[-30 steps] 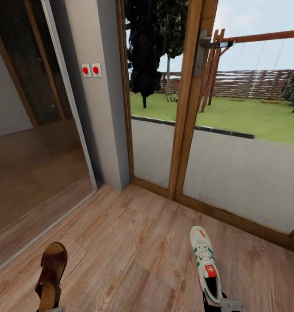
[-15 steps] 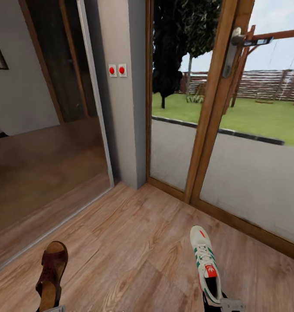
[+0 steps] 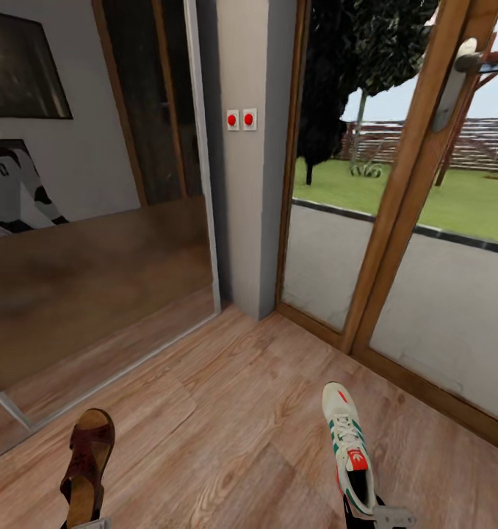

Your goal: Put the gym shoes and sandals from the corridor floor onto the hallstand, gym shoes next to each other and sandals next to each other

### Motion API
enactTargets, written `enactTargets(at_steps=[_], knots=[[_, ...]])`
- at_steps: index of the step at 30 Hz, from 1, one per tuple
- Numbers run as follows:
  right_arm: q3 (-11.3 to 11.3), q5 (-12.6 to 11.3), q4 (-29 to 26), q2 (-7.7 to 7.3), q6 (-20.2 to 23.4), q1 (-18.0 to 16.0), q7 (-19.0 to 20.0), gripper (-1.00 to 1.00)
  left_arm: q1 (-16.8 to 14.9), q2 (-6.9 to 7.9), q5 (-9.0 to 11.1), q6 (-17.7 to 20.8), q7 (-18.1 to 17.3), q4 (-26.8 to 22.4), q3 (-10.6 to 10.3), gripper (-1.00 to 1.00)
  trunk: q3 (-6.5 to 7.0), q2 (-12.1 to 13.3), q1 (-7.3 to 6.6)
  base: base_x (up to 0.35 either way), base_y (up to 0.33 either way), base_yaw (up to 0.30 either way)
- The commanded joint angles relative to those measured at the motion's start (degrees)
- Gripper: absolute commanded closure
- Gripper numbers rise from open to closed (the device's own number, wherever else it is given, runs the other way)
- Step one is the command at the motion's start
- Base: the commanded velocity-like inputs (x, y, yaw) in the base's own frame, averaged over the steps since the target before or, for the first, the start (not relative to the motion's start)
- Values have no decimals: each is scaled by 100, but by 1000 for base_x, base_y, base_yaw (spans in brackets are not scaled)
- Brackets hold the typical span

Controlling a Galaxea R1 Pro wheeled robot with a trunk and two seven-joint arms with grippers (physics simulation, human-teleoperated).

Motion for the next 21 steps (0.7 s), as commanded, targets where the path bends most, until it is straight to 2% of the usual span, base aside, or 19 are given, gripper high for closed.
enactTargets(at_steps=[1, 21], knots=[[13, 10, 2, -2, -12, -1, -37, 100, -5, -1, 15, -13, -24, 5, 9, 100, -5, -2, -1, 0, 0, 279], [15, 10, 75, 2, -12, -1, -35, 100, -1, -1, 9, 12, -21, -11, 2, 100, -5, -2, -1, 0, 0, 279]])
